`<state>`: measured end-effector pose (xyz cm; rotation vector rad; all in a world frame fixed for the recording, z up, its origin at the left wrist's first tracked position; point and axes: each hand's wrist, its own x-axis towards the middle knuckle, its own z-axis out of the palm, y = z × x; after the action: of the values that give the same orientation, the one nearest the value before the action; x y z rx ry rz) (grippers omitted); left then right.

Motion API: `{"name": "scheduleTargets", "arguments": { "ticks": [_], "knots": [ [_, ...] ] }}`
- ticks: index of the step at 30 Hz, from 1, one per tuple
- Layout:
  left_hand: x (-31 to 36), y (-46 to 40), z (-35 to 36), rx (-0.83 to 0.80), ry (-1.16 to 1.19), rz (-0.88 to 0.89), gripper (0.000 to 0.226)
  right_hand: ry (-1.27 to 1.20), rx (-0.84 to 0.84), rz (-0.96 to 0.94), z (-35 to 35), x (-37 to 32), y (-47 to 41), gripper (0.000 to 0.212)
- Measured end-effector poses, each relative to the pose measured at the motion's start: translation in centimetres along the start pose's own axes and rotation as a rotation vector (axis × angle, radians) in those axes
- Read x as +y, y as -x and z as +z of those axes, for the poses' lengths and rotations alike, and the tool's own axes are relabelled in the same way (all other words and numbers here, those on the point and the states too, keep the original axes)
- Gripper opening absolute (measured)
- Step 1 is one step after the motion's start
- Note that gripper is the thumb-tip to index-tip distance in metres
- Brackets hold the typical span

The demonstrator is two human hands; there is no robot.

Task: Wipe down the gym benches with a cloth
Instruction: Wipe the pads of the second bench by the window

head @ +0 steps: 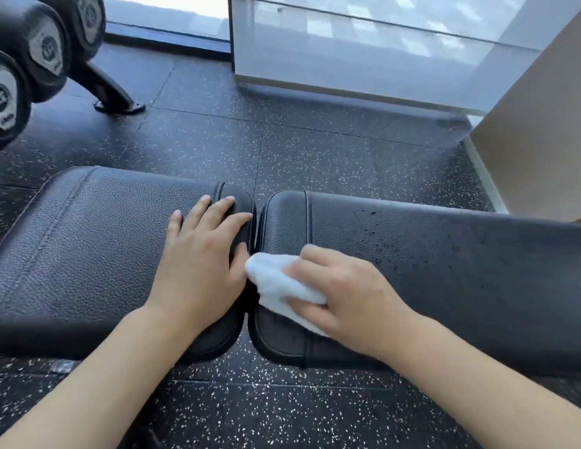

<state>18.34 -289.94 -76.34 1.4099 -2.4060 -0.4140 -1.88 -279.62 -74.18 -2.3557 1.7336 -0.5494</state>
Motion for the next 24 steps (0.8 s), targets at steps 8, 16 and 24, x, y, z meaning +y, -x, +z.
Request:
{"name": "scheduleTargets", "arguments": {
  "ticks": [8,16,24],
  "knots": [
    [0.4,0.0,0.4,-0.022,-0.026,0.108,0.053,0.078,0.216,0.289,0.0,3.0,-1.1,0.033],
    [1.5,-0.2,0.4,-0.074,0.021,0.138,0.060,0.110,0.240,0.116,0.5,2.9,-0.6,0.030],
    [3.9,0.3,1.7,-0.086,-0.004,0.158,0.057,0.231,0.350,0.525,-1.6,10.1,-1.8,0.032]
  ]
}}
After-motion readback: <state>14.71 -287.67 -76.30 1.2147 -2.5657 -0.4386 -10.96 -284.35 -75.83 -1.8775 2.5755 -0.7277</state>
